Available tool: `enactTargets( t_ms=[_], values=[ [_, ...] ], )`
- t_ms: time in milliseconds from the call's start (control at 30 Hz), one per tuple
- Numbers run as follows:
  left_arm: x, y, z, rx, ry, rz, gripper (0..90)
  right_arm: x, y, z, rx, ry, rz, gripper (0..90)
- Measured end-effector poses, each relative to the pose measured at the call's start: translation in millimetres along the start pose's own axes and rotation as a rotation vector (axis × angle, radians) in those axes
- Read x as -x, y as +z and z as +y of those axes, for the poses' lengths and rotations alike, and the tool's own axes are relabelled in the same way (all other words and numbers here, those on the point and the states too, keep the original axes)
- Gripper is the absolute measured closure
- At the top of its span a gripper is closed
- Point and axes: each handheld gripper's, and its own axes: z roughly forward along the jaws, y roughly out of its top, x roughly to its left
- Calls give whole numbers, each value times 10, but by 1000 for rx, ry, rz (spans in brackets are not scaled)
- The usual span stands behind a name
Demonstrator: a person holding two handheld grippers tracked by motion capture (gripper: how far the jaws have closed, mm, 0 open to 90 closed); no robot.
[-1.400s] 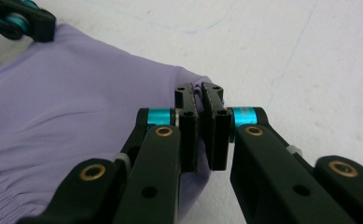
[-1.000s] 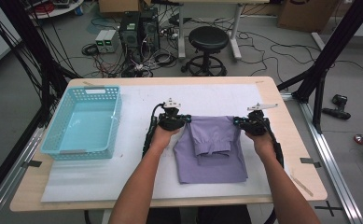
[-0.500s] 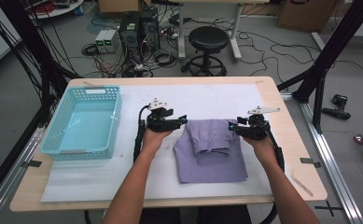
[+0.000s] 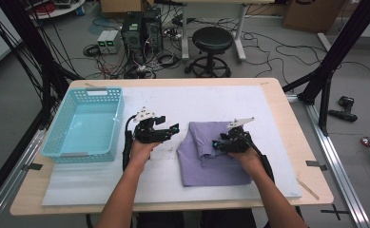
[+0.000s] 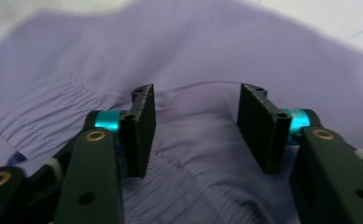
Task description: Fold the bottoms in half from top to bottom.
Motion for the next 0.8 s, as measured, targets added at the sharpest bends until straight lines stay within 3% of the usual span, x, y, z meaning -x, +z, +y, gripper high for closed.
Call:
enactTargets(
  t_ms=[133,433,800],
  values=[
    [-21,-62,-15,19,-4,2,263,-26,-37,-75,3,-6,9,517],
    [28,-90,-80,4,13,-2,263,-223,-236,-284,-8,-99,56,536],
    [79,-100,-104,13,-25,-3,261,-401,-400,-567,44,-78,97,535]
  ],
)
